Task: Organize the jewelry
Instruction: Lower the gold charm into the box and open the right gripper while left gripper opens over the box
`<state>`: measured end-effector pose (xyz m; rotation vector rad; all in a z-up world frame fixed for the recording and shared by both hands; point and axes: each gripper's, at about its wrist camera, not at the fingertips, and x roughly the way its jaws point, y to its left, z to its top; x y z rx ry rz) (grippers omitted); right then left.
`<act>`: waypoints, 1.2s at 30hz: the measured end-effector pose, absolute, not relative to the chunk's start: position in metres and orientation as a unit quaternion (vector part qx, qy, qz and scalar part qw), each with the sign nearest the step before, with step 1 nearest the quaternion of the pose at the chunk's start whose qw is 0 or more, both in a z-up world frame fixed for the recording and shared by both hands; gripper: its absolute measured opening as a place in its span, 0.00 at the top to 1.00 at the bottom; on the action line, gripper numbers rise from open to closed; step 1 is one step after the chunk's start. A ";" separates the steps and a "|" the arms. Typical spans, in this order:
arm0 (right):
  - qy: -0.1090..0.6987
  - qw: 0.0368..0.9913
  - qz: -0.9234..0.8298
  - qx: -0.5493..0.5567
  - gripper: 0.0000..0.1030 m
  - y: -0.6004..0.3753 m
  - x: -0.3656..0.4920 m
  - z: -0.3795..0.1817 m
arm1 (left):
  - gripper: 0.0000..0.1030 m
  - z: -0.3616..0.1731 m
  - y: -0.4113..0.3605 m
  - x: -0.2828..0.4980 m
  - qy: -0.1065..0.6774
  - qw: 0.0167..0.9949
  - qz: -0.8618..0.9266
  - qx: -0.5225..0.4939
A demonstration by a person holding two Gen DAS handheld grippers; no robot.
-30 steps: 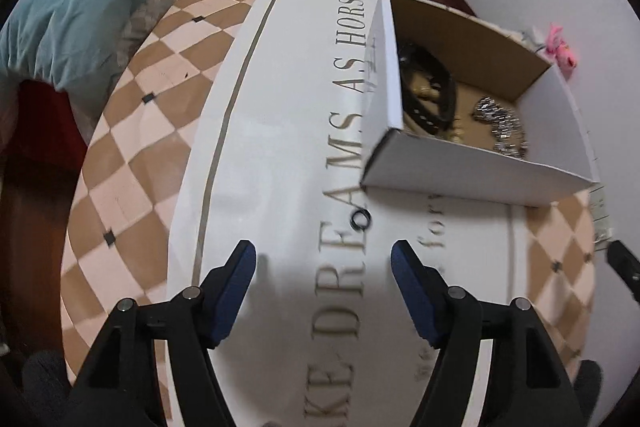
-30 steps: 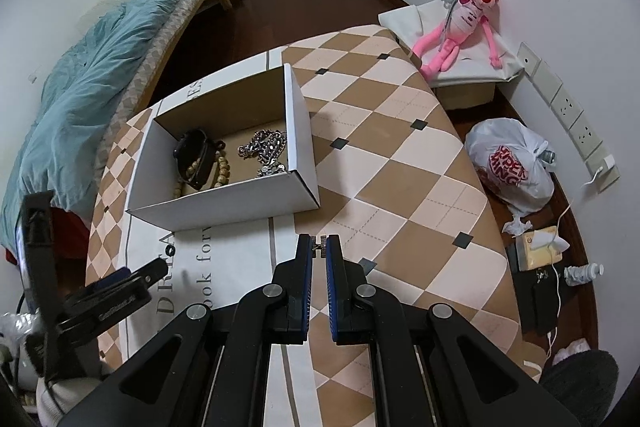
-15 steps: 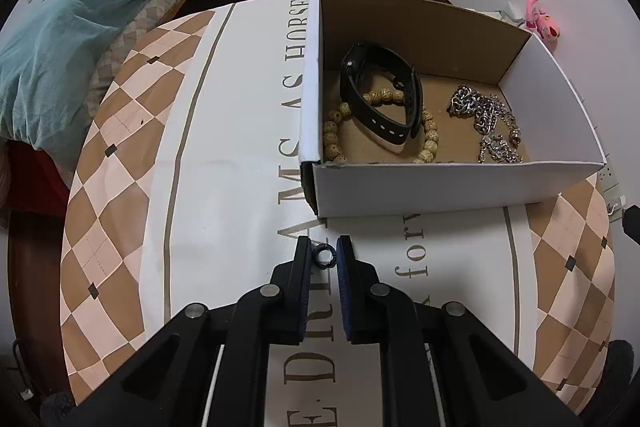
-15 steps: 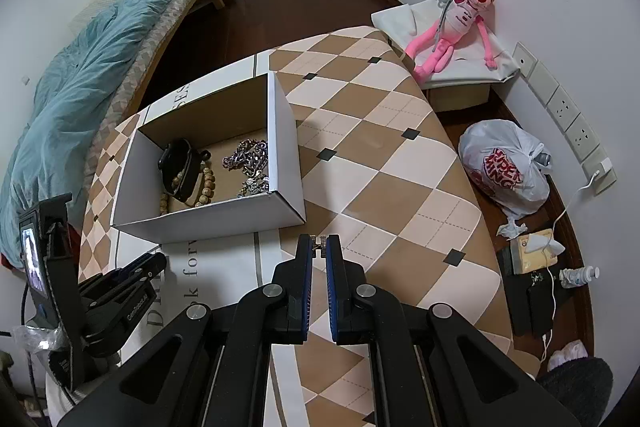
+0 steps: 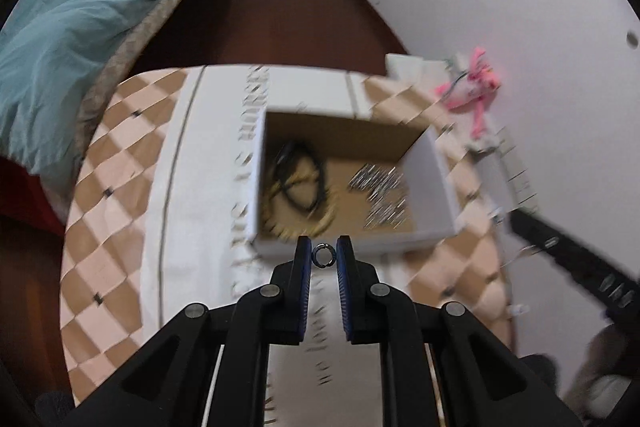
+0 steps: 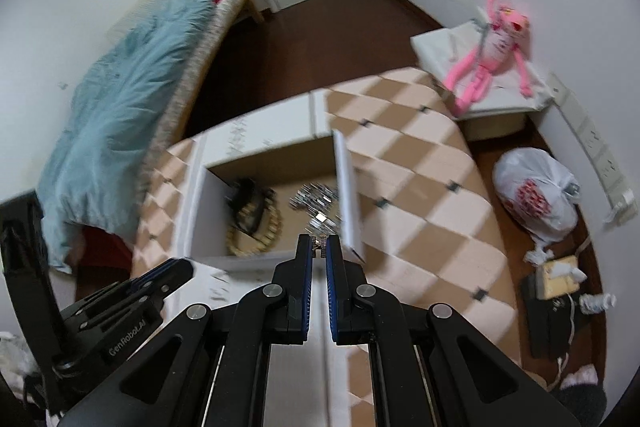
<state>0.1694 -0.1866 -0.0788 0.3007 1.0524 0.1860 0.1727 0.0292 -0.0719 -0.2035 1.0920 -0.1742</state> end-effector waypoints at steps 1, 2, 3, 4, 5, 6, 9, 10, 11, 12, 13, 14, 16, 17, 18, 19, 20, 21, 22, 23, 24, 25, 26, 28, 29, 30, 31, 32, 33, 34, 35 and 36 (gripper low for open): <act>0.503 0.846 0.099 0.144 0.93 -0.184 0.178 -0.076 | 0.90 -0.068 0.030 0.182 0.521 0.843 -0.088 -0.105; 0.507 0.843 0.107 0.146 0.93 -0.181 0.187 -0.075 | 0.90 -0.066 0.030 0.191 0.524 0.839 -0.094 -0.110; 0.511 0.839 0.113 0.145 0.93 -0.179 0.195 -0.075 | 0.90 -0.064 0.029 0.201 0.528 0.836 -0.101 -0.111; 0.519 0.834 0.120 0.142 0.93 -0.176 0.204 -0.076 | 0.90 -0.063 0.028 0.208 0.532 0.834 -0.102 -0.110; 0.525 0.830 0.123 0.142 0.93 -0.173 0.213 -0.079 | 0.90 -0.062 0.028 0.216 0.534 0.833 -0.100 -0.107; 0.539 0.821 0.131 0.139 0.93 -0.170 0.225 -0.084 | 0.90 -0.063 0.027 0.225 0.538 0.830 -0.101 -0.105; 0.570 0.800 0.139 0.127 0.93 -0.163 0.251 -0.098 | 0.89 -0.068 0.027 0.246 0.558 0.819 -0.091 -0.097; 0.576 0.798 0.136 0.117 0.93 -0.161 0.258 -0.101 | 0.89 -0.071 0.029 0.252 0.564 0.816 -0.083 -0.095; 0.581 0.796 0.133 0.106 0.93 -0.158 0.266 -0.104 | 0.89 -0.073 0.031 0.259 0.570 0.812 -0.075 -0.098; 0.589 0.790 0.135 0.102 0.93 -0.157 0.273 -0.108 | 0.88 -0.074 0.033 0.262 0.573 0.810 -0.070 -0.101; 0.599 0.784 0.131 0.102 0.92 -0.157 0.280 -0.112 | 0.86 -0.076 0.036 0.266 0.575 0.809 -0.064 -0.104; 0.603 0.782 0.123 0.099 0.92 -0.158 0.285 -0.113 | 0.80 -0.076 0.038 0.270 0.575 0.810 -0.057 -0.102; 0.607 0.780 0.119 0.094 0.84 -0.160 0.292 -0.113 | 0.60 -0.074 0.041 0.273 0.572 0.814 -0.043 -0.092; 0.605 0.783 0.115 0.092 0.80 -0.161 0.293 -0.111 | 0.41 -0.073 0.042 0.273 0.570 0.816 -0.036 -0.087; 0.602 0.785 0.114 0.091 0.73 -0.163 0.294 -0.109 | 0.35 -0.071 0.044 0.273 0.566 0.820 -0.030 -0.083; 0.599 0.788 0.113 0.088 0.67 -0.163 0.294 -0.106 | 0.33 -0.068 0.046 0.271 0.559 0.825 -0.029 -0.081; 0.595 0.792 0.109 0.084 0.66 -0.164 0.294 -0.104 | 0.33 -0.067 0.047 0.270 0.556 0.827 -0.026 -0.078; 0.591 0.796 0.105 0.079 0.66 -0.165 0.294 -0.101 | 0.33 -0.066 0.047 0.268 0.555 0.829 -0.022 -0.075; 0.590 0.797 0.106 0.077 0.66 -0.166 0.293 -0.099 | 0.31 -0.066 0.048 0.267 0.554 0.829 -0.020 -0.072; 0.588 0.798 0.104 0.075 0.66 -0.166 0.292 -0.097 | 0.28 -0.066 0.048 0.267 0.555 0.829 -0.018 -0.070; 0.586 0.801 0.100 0.070 0.66 -0.167 0.291 -0.096 | 0.28 -0.066 0.049 0.265 0.554 0.830 -0.017 -0.068; 0.582 0.805 0.098 0.064 0.65 -0.166 0.289 -0.094 | 0.28 -0.066 0.049 0.262 0.552 0.831 -0.016 -0.068; 0.580 0.808 0.093 0.056 0.63 -0.166 0.286 -0.093 | 0.24 -0.065 0.049 0.260 0.551 0.832 -0.014 -0.064; 0.576 0.812 0.083 0.041 0.41 -0.164 0.282 -0.092 | 0.13 -0.065 0.049 0.254 0.546 0.836 -0.005 -0.051; 0.574 0.814 0.078 0.033 0.34 -0.164 0.278 -0.092 | 0.10 -0.065 0.048 0.252 0.543 0.838 -0.004 -0.046; 0.574 0.816 0.070 0.023 0.21 -0.163 0.275 -0.093 | 0.09 -0.065 0.047 0.248 0.541 0.840 0.000 -0.040; 0.573 0.818 0.058 0.011 0.13 -0.162 0.271 -0.094 | 0.07 -0.065 0.047 0.244 0.537 0.843 0.007 -0.034; 0.571 0.820 0.050 0.003 0.11 -0.162 0.267 -0.095 | 0.04 -0.065 0.047 0.239 0.532 0.846 0.012 -0.027; 0.571 0.820 0.041 -0.007 0.07 -0.162 0.263 -0.097 | 0.04 -0.066 0.046 0.236 0.529 0.848 0.015 -0.021; 0.573 0.818 0.030 -0.017 0.06 -0.162 0.259 -0.099 | 0.03 -0.067 0.046 0.232 0.527 0.850 0.019 -0.015; 0.576 0.817 0.024 -0.021 0.05 -0.162 0.254 -0.102 | 0.03 -0.068 0.046 0.230 0.526 0.850 0.021 -0.014; 0.577 0.816 0.021 -0.023 0.04 -0.162 0.251 -0.105 | 0.03 -0.069 0.046 0.226 0.526 0.850 0.023 -0.012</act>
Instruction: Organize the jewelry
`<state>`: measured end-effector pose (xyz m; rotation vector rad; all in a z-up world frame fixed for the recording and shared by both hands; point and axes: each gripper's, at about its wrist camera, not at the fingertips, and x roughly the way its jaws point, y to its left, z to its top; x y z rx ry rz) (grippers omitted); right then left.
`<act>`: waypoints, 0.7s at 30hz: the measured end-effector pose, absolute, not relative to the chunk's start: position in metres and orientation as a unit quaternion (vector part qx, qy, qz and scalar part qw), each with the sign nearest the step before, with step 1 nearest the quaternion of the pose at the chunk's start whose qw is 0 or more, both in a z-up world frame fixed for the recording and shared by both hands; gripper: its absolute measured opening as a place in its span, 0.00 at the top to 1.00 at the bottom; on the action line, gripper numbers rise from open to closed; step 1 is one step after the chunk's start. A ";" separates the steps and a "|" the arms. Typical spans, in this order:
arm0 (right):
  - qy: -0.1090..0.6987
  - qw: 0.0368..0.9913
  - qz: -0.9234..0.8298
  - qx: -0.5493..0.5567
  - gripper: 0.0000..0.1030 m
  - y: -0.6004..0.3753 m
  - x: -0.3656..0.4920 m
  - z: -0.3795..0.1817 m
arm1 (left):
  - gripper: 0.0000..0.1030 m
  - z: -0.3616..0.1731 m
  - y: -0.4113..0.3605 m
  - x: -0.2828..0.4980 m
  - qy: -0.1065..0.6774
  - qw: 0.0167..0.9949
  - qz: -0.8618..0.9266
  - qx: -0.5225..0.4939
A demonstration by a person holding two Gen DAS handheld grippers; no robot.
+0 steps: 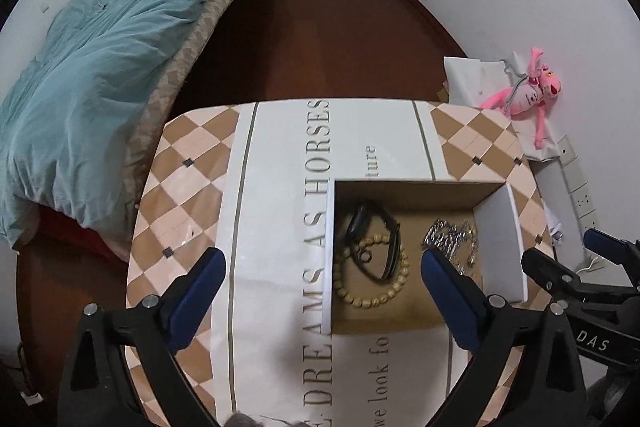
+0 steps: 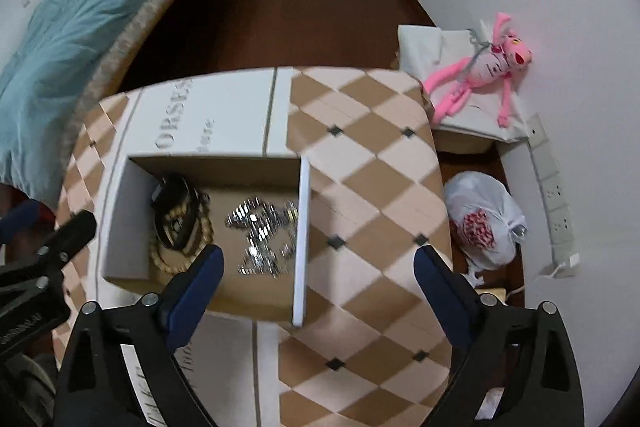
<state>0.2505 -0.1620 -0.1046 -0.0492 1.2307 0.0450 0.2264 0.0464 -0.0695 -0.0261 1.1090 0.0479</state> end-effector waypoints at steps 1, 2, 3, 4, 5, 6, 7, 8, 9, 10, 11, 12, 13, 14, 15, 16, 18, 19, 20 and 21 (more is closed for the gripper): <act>0.579 0.815 0.015 -0.025 0.03 -0.163 0.247 -0.107 | 0.03 -0.071 0.047 0.223 0.527 0.850 0.025 -0.012; 0.579 0.815 0.012 -0.026 0.03 -0.163 0.243 -0.109 | 0.03 -0.072 0.047 0.221 0.526 0.850 0.026 -0.011; 0.580 0.814 0.012 -0.025 0.03 -0.163 0.240 -0.110 | 0.03 -0.073 0.047 0.218 0.527 0.850 0.026 -0.011; 0.580 0.814 0.009 -0.025 0.03 -0.163 0.237 -0.111 | 0.03 -0.073 0.047 0.216 0.527 0.849 0.027 -0.011; 0.579 0.815 0.007 -0.024 0.03 -0.164 0.234 -0.111 | 0.03 -0.073 0.047 0.213 0.527 0.849 0.027 -0.012; 0.578 0.816 0.006 -0.022 0.03 -0.164 0.231 -0.111 | 0.03 -0.072 0.047 0.211 0.527 0.849 0.027 -0.013; 0.576 0.817 0.005 -0.019 0.02 -0.165 0.228 -0.110 | 0.03 -0.071 0.046 0.209 0.526 0.850 0.027 -0.014; 0.574 0.819 0.005 -0.017 0.02 -0.165 0.224 -0.108 | 0.03 -0.069 0.046 0.206 0.524 0.851 0.027 -0.014; 0.572 0.820 0.005 -0.015 0.02 -0.166 0.222 -0.106 | 0.03 -0.067 0.046 0.203 0.523 0.852 0.027 -0.014; 0.569 0.822 0.005 -0.013 0.02 -0.166 0.218 -0.103 | 0.03 -0.065 0.045 0.200 0.521 0.853 0.027 -0.014; 0.565 0.825 0.005 -0.013 0.02 -0.167 0.214 -0.098 | 0.03 -0.062 0.044 0.196 0.518 0.855 0.027 -0.013; 0.560 0.828 0.004 -0.011 0.02 -0.168 0.209 -0.093 | 0.03 -0.058 0.044 0.192 0.515 0.856 0.026 -0.015; 0.558 0.830 0.004 -0.011 0.02 -0.168 0.206 -0.090 | 0.03 -0.053 0.044 0.187 0.511 0.859 0.025 -0.017; 0.552 0.833 0.004 -0.011 0.02 -0.169 0.200 -0.084 | 0.03 -0.048 0.043 0.181 0.506 0.862 0.025 -0.016; 0.548 0.837 0.004 -0.009 0.02 -0.170 0.194 -0.077 | 0.03 -0.044 0.042 0.177 0.502 0.864 0.025 -0.015; 0.545 0.839 0.005 -0.008 0.02 -0.171 0.190 -0.073 | 0.03 -0.037 0.041 0.169 0.495 0.869 0.028 -0.013; 0.534 0.845 0.005 -0.006 0.02 -0.171 0.177 -0.059 | 0.03 -0.025 0.039 0.157 0.483 0.875 0.034 -0.009; 0.528 0.849 0.006 -0.005 0.02 -0.172 0.169 -0.052 | 0.03 -0.017 0.038 0.149 0.475 0.879 0.038 -0.006; 0.522 0.853 0.007 -0.005 0.02 -0.172 0.162 -0.044 | 0.03 -0.010 0.038 0.142 0.468 0.883 0.040 -0.005; 0.517 0.856 0.007 -0.006 0.02 -0.173 0.157 -0.038 | 0.03 -0.004 0.038 0.137 0.462 0.886 0.043 -0.003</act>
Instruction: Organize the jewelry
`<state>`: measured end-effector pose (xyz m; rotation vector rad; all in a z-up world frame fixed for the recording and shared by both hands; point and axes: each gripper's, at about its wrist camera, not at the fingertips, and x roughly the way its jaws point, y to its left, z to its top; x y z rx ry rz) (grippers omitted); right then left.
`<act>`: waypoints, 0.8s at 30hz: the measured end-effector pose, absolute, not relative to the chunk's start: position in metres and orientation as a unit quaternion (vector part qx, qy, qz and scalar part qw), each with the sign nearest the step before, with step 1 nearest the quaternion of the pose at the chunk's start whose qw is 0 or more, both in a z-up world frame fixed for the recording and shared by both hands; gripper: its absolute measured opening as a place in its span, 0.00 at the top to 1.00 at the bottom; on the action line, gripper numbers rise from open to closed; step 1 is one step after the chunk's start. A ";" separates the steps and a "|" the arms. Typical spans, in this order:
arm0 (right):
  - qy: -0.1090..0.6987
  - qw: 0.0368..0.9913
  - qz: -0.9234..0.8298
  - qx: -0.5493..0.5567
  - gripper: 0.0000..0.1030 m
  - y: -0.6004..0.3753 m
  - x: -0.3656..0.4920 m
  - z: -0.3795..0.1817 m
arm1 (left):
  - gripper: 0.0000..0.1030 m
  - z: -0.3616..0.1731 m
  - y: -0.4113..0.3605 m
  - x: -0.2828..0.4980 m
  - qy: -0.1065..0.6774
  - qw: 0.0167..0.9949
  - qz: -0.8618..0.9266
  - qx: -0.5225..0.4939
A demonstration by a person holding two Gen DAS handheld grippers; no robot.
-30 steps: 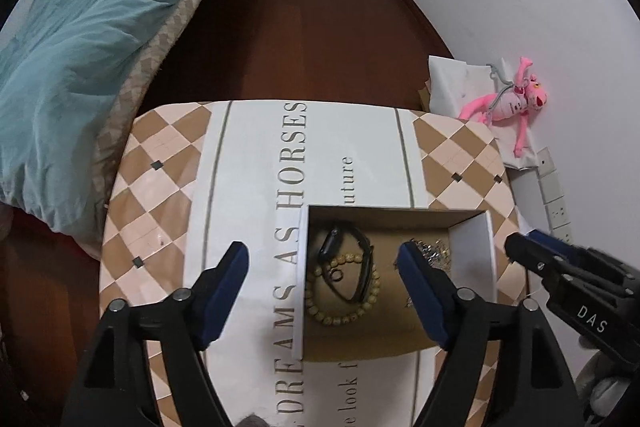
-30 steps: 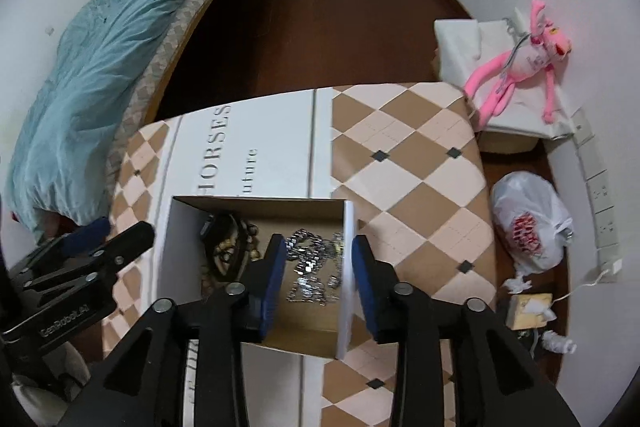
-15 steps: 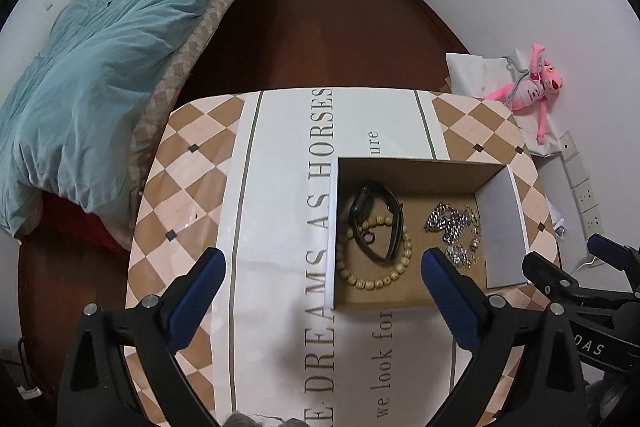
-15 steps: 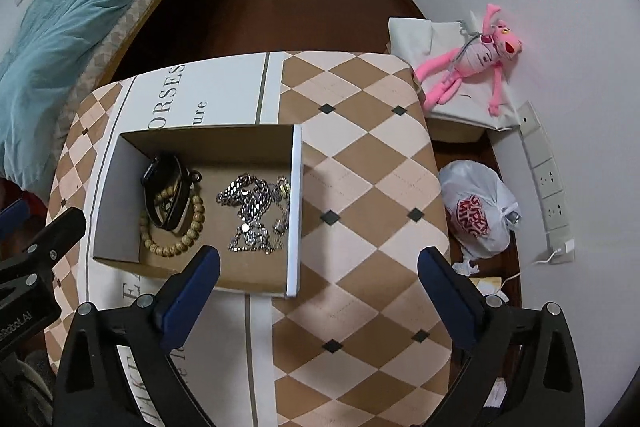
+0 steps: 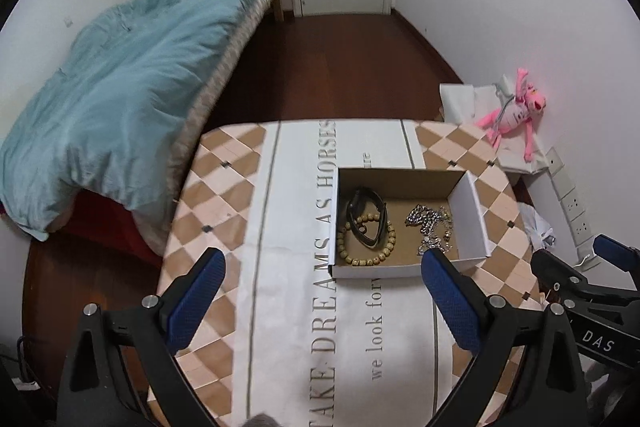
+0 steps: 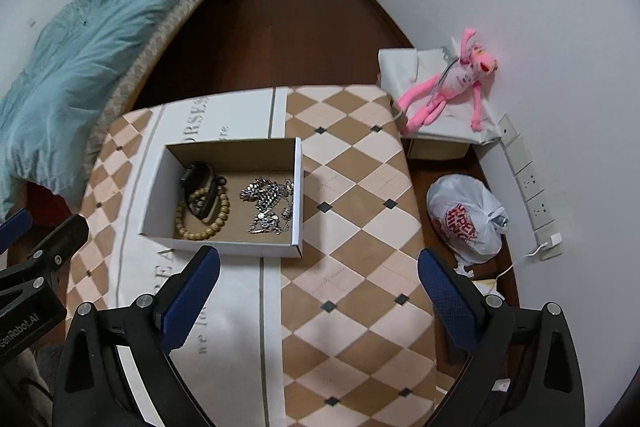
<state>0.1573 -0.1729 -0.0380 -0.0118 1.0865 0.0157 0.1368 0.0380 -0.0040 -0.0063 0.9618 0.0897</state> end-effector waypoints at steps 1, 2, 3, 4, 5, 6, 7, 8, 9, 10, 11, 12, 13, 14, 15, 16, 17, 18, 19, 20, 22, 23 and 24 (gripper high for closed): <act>0.508 0.861 0.010 -0.006 0.02 -0.173 0.148 -0.028 | 0.03 0.004 0.038 0.129 0.456 0.888 0.048 -0.001; 0.504 0.864 0.012 -0.006 0.02 -0.172 0.143 -0.022 | 0.03 0.009 0.039 0.125 0.454 0.889 0.051 -0.002; 0.496 0.868 0.012 -0.006 0.02 -0.173 0.135 -0.013 | 0.03 0.015 0.040 0.119 0.451 0.891 0.053 -0.004; 0.487 0.873 0.013 -0.006 0.02 -0.173 0.126 -0.004 | 0.03 0.021 0.040 0.113 0.448 0.892 0.054 -0.006; 0.482 0.876 0.014 -0.006 0.02 -0.173 0.121 0.002 | 0.03 0.028 0.041 0.106 0.445 0.894 0.054 -0.008; 0.476 0.879 0.015 -0.005 0.02 -0.173 0.114 0.010 | 0.03 0.033 0.041 0.100 0.443 0.895 0.053 -0.008; 0.469 0.883 0.017 -0.004 0.02 -0.173 0.106 0.019 | 0.03 0.038 0.041 0.095 0.440 0.896 0.053 -0.009; 0.462 0.887 0.019 -0.003 0.02 -0.173 0.099 0.028 | 0.03 0.043 0.041 0.089 0.437 0.898 0.052 -0.010; 0.457 0.889 0.020 -0.003 0.02 -0.173 0.094 0.033 | 0.03 0.051 0.041 0.081 0.430 0.902 0.048 -0.012; 0.451 0.892 0.020 -0.003 0.02 -0.173 0.087 0.042 | 0.03 0.056 0.040 0.075 0.425 0.904 0.047 -0.013; 0.443 0.896 0.024 -0.003 0.02 -0.172 0.079 0.051 | 0.03 0.061 0.040 0.069 0.419 0.907 0.046 -0.013; 0.439 0.898 0.025 -0.003 0.02 -0.172 0.075 0.056 | 0.03 0.069 0.039 0.063 0.413 0.910 0.045 -0.012; 0.433 0.901 0.026 -0.002 0.02 -0.171 0.069 0.063 | 0.03 0.074 0.038 0.058 0.408 0.912 0.045 -0.013; 0.427 0.904 0.027 -0.002 0.02 -0.171 0.062 0.070 | 0.03 0.079 0.039 0.053 0.405 0.913 0.046 -0.015; 0.423 0.906 0.028 -0.002 0.02 -0.171 0.057 0.075 | 0.03 0.084 0.039 0.047 0.401 0.915 0.046 -0.018; 0.418 0.908 0.028 -0.003 0.02 -0.171 0.051 0.081 | 0.03 0.089 0.039 0.043 0.397 0.916 0.044 -0.021; 0.414 0.910 0.028 -0.004 0.02 -0.170 0.046 0.087 | 0.03 0.094 0.039 0.038 0.394 0.918 0.041 -0.023; 0.409 0.912 0.028 -0.004 0.02 -0.171 0.041 0.093 | 0.03 0.097 0.038 0.035 0.392 0.919 0.040 -0.024; 0.406 0.913 0.028 -0.004 0.02 -0.171 0.037 0.097 | 0.03 0.101 0.038 0.032 0.390 0.920 0.040 -0.024; 0.404 0.915 0.028 -0.005 0.01 -0.172 0.034 0.101 | 0.03 0.102 0.038 0.029 0.389 0.920 0.040 -0.024; 0.398 0.917 0.028 -0.006 0.00 -0.172 0.027 0.109 | 0.03 0.106 0.038 0.024 0.390 0.920 0.037 -0.026; 0.396 0.918 0.029 -0.006 0.00 -0.172 0.025 0.112 | 0.03 0.107 0.037 0.023 0.391 0.919 0.035 -0.028; 0.394 0.919 0.029 -0.008 0.00 -0.172 0.022 0.114 | 0.03 0.108 0.037 0.020 0.391 0.919 0.034 -0.029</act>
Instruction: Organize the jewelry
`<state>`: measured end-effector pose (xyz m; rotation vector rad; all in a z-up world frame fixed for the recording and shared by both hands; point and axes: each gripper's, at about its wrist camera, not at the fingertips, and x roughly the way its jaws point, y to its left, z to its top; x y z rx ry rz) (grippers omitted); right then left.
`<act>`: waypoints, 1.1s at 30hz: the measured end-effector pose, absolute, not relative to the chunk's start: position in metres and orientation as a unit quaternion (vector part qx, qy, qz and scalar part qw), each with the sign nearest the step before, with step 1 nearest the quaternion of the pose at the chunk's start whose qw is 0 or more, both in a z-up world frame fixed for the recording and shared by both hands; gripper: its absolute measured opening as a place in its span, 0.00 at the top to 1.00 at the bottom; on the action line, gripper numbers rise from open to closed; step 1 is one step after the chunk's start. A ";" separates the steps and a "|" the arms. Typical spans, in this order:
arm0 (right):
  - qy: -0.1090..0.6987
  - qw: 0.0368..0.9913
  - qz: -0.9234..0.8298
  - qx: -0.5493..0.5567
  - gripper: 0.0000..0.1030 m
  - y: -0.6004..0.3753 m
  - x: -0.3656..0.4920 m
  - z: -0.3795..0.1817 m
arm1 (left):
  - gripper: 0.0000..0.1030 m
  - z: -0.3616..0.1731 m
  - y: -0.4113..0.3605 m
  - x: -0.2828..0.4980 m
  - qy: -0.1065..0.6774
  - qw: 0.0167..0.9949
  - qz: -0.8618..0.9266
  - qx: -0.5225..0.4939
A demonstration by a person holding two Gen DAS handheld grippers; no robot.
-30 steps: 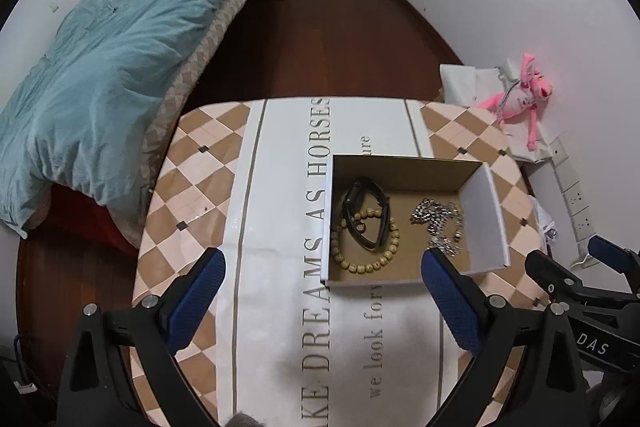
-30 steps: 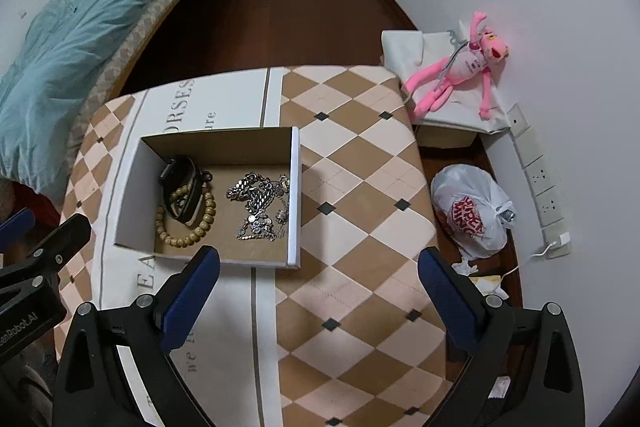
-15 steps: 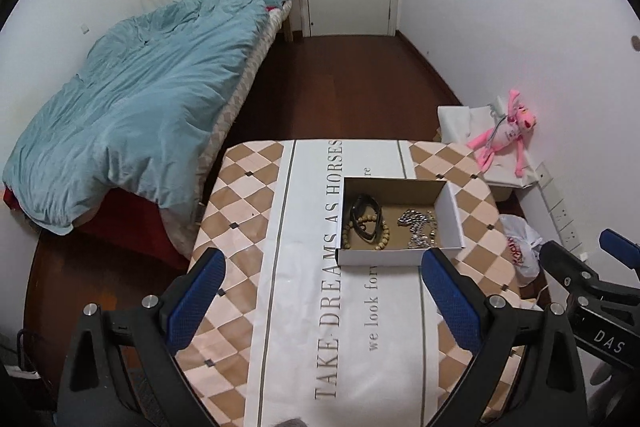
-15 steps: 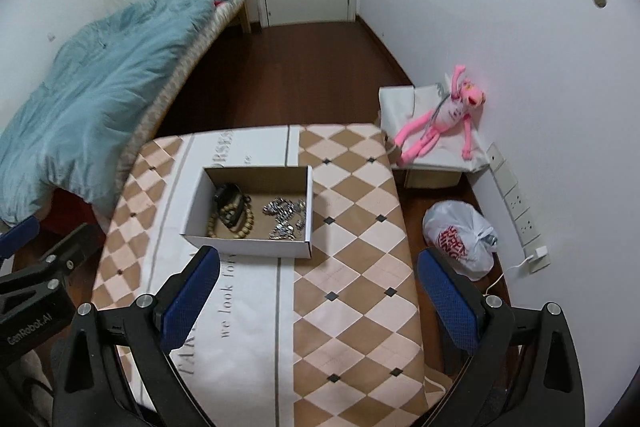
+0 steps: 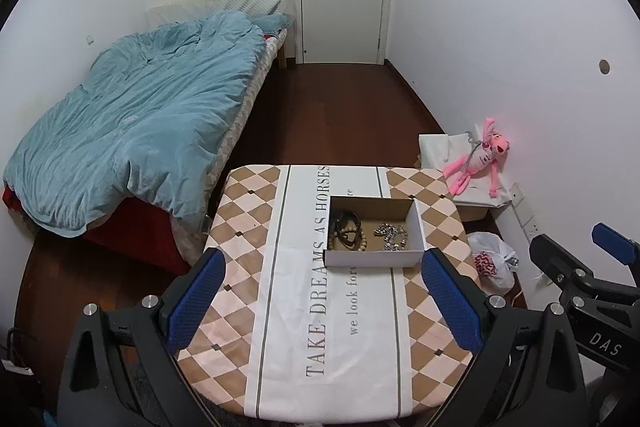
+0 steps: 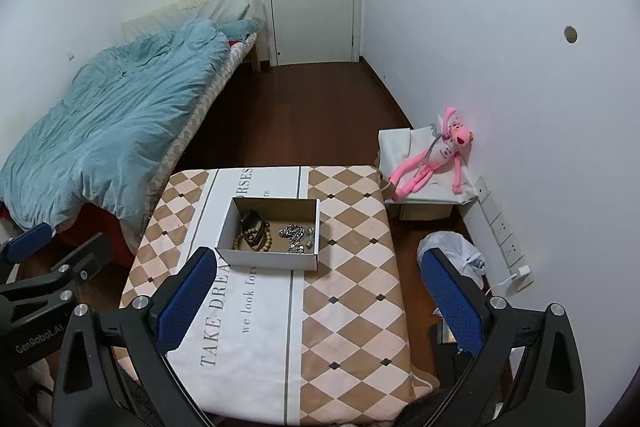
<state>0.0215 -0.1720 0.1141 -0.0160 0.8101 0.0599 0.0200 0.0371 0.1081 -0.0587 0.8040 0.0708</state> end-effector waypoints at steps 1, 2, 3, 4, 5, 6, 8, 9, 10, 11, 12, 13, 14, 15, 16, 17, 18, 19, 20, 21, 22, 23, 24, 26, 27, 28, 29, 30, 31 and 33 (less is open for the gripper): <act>0.392 0.919 0.029 -0.008 0.00 -0.172 0.019 0.116 | 0.03 0.109 0.037 0.018 0.391 0.919 0.034 -0.029; 0.392 0.919 0.030 -0.008 0.00 -0.172 0.017 0.117 | 0.03 0.110 0.036 0.016 0.390 0.920 0.033 -0.028; 0.392 0.920 0.030 -0.008 0.00 -0.172 0.015 0.118 | 0.03 0.110 0.036 0.014 0.391 0.919 0.033 -0.028; 0.391 0.920 0.029 -0.009 0.00 -0.172 0.015 0.119 | 0.03 0.110 0.036 0.013 0.394 0.918 0.032 -0.028; 0.391 0.920 0.028 -0.010 0.00 -0.172 0.015 0.119 | 0.03 0.109 0.036 0.013 0.396 0.917 0.032 -0.029; 0.392 0.920 0.027 -0.009 0.00 -0.173 0.014 0.119 | 0.03 0.108 0.036 0.014 0.399 0.916 0.032 -0.029; 0.397 0.917 0.027 -0.006 0.00 -0.174 0.014 0.118 | 0.03 0.105 0.037 0.015 0.407 0.912 0.034 -0.031; 0.399 0.917 0.027 -0.005 0.00 -0.174 0.015 0.117 | 0.03 0.103 0.037 0.016 0.410 0.911 0.036 -0.031; 0.401 0.916 0.026 -0.004 0.00 -0.175 0.016 0.116 | 0.03 0.102 0.037 0.017 0.413 0.909 0.038 -0.031; 0.401 0.916 0.025 -0.003 0.00 -0.176 0.017 0.116 | 0.03 0.101 0.036 0.018 0.416 0.908 0.039 -0.031; 0.402 0.915 0.023 -0.003 0.00 -0.176 0.019 0.115 | 0.03 0.099 0.036 0.021 0.419 0.907 0.040 -0.032; 0.403 0.915 0.022 -0.004 0.00 -0.177 0.020 0.114 | 0.03 0.098 0.036 0.023 0.422 0.905 0.041 -0.033; 0.405 0.914 0.021 -0.004 0.00 -0.177 0.022 0.114 | 0.03 0.097 0.036 0.026 0.425 0.904 0.041 -0.034; 0.405 0.914 0.020 -0.003 0.00 -0.178 0.025 0.113 | 0.03 0.096 0.036 0.031 0.427 0.903 0.041 -0.036; 0.406 0.914 0.018 -0.005 0.00 -0.177 0.028 0.113 | 0.03 0.096 0.036 0.033 0.427 0.902 0.042 -0.036; 0.407 0.913 0.016 -0.006 0.00 -0.178 0.032 0.113 | 0.03 0.095 0.037 0.034 0.428 0.902 0.043 -0.035; 0.406 0.914 0.015 -0.007 0.00 -0.178 0.034 0.112 | 0.03 0.095 0.037 0.038 0.430 0.901 0.044 -0.035; 0.407 0.913 0.013 -0.007 0.00 -0.178 0.039 0.112 | 0.03 0.094 0.037 0.042 0.432 0.900 0.044 -0.035; 0.408 0.913 0.009 -0.007 0.00 -0.178 0.042 0.111 | 0.03 0.092 0.037 0.047 0.438 0.897 0.042 -0.037; 0.410 0.912 0.006 -0.008 0.00 -0.178 0.048 0.110 | 0.03 0.091 0.037 0.051 0.444 0.895 0.040 -0.038; 0.412 0.911 0.003 -0.010 0.00 -0.178 0.052 0.109 | 0.03 0.090 0.037 0.055 0.448 0.892 0.039 -0.040; 0.415 0.910 0.001 -0.010 0.00 -0.178 0.057 0.108 | 0.03 0.089 0.037 0.059 0.450 0.891 0.039 -0.038; 0.418 0.908 0.000 -0.011 0.00 -0.178 0.063 0.106 | 0.03 0.087 0.037 0.064 0.455 0.889 0.043 -0.035; 0.425 0.905 -0.002 -0.014 0.00 -0.177 0.073 0.102 | 0.03 0.086 0.037 0.071 0.457 0.888 0.045 -0.030; 0.427 0.904 -0.003 -0.017 0.00 -0.175 0.078 0.101 | 0.03 0.085 0.037 0.075 0.460 0.886 0.049 -0.027; 0.431 0.902 -0.003 -0.021 0.00 -0.174 0.082 0.099 | 0.03 0.084 0.037 0.079 0.462 0.885 0.050 -0.026; 0.435 0.900 -0.003 -0.023 0.00 -0.173 0.087 0.097 | 0.03 0.083 0.037 0.082 0.465 0.884 0.050 -0.025; 0.439 0.898 -0.001 -0.026 0.00 -0.171 0.091 0.094 | 0.03 0.081 0.038 0.086 0.468 0.882 0.054 -0.023; 0.444 0.896 -0.001 -0.028 0.00 -0.169 0.096 0.091 | 0.03 0.080 0.038 0.089 0.470 0.881 0.055 -0.023; 0.453 0.891 0.001 -0.033 0.00 -0.166 0.102 0.086 | 0.03 0.077 0.040 0.095 0.474 0.878 0.057 -0.024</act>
